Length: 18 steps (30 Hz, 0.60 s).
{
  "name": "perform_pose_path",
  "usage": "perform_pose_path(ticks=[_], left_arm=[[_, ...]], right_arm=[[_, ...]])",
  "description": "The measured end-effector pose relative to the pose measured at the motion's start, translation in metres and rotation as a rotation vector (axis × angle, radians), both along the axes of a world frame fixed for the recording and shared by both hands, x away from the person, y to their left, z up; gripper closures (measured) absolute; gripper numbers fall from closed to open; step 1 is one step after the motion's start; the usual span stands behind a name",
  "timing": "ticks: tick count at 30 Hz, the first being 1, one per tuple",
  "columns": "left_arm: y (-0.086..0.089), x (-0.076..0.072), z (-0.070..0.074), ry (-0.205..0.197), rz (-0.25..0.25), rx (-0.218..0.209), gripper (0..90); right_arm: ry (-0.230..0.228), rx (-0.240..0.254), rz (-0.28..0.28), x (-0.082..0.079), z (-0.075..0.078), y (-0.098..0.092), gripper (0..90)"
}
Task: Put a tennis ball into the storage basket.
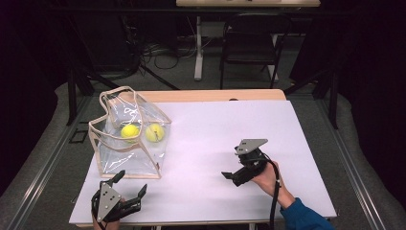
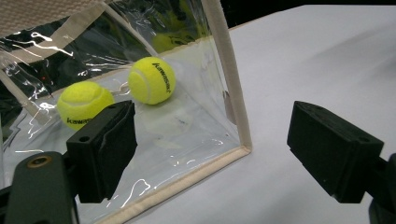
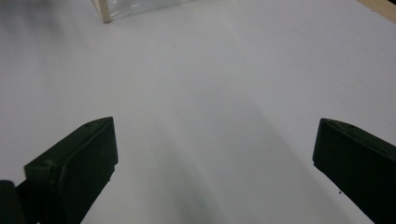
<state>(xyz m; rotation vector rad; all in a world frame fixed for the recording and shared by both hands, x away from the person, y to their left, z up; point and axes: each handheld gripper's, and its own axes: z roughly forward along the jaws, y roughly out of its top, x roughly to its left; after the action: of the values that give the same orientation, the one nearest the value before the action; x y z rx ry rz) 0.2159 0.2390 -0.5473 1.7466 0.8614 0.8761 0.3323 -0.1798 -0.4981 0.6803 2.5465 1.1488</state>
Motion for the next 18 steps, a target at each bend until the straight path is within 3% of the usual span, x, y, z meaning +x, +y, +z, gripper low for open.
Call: perform_pose_path(ticks=[18], left_arm=[[0.001,0.000,0.000,0.000,0.004,0.003,16.0]], right_arm=[[0.013,0.035,-0.082,-0.021,-0.031,-0.036,0.0]])
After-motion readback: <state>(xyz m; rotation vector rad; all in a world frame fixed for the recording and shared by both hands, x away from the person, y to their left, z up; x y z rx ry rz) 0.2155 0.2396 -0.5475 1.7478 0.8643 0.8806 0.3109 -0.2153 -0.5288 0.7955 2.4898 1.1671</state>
